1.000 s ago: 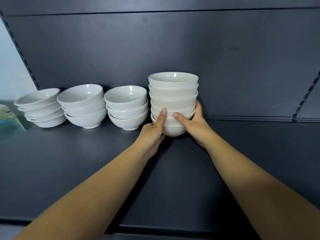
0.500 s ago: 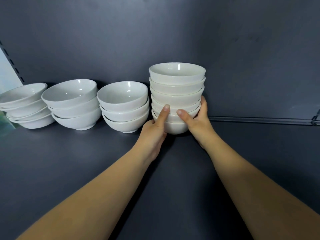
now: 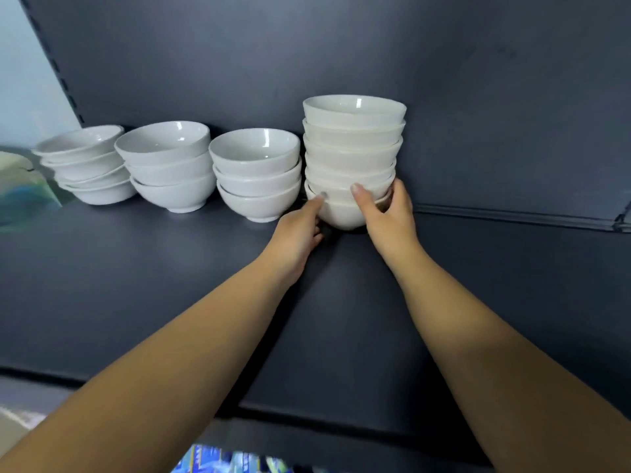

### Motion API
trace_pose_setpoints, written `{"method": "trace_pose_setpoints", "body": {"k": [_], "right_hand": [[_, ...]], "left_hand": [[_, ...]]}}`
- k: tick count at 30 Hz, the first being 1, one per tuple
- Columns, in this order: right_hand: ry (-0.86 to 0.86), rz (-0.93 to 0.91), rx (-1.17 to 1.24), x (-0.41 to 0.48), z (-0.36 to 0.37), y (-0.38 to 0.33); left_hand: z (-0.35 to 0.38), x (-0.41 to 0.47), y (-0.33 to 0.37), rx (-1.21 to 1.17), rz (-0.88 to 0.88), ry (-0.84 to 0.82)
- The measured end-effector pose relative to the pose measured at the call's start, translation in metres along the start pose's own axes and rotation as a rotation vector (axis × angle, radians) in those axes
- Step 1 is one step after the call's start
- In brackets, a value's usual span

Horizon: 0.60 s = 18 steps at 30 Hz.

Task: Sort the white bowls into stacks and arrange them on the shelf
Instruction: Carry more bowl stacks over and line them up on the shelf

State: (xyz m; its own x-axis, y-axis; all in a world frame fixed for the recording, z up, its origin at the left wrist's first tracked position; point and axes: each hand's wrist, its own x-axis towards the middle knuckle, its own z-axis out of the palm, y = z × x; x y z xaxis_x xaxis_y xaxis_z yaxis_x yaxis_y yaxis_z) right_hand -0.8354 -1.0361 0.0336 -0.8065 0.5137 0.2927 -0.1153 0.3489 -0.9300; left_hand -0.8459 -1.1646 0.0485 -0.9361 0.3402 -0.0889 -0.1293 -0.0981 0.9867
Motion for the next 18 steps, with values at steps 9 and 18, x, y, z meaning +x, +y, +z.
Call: {"method": "trace_pose_setpoints", "body": {"k": [9, 18], "right_hand": [[0.078, -0.155, -0.276, -0.159, -0.063, -0.038], [0.264, -0.032, -0.817, -0.409, -0.115, -0.013]], "left_hand": [[-0.053, -0.139, -0.023, 0.519, 0.51, -0.125], [-0.053, -0.25, -0.113, 0.676, 0.77, -0.757]]}}
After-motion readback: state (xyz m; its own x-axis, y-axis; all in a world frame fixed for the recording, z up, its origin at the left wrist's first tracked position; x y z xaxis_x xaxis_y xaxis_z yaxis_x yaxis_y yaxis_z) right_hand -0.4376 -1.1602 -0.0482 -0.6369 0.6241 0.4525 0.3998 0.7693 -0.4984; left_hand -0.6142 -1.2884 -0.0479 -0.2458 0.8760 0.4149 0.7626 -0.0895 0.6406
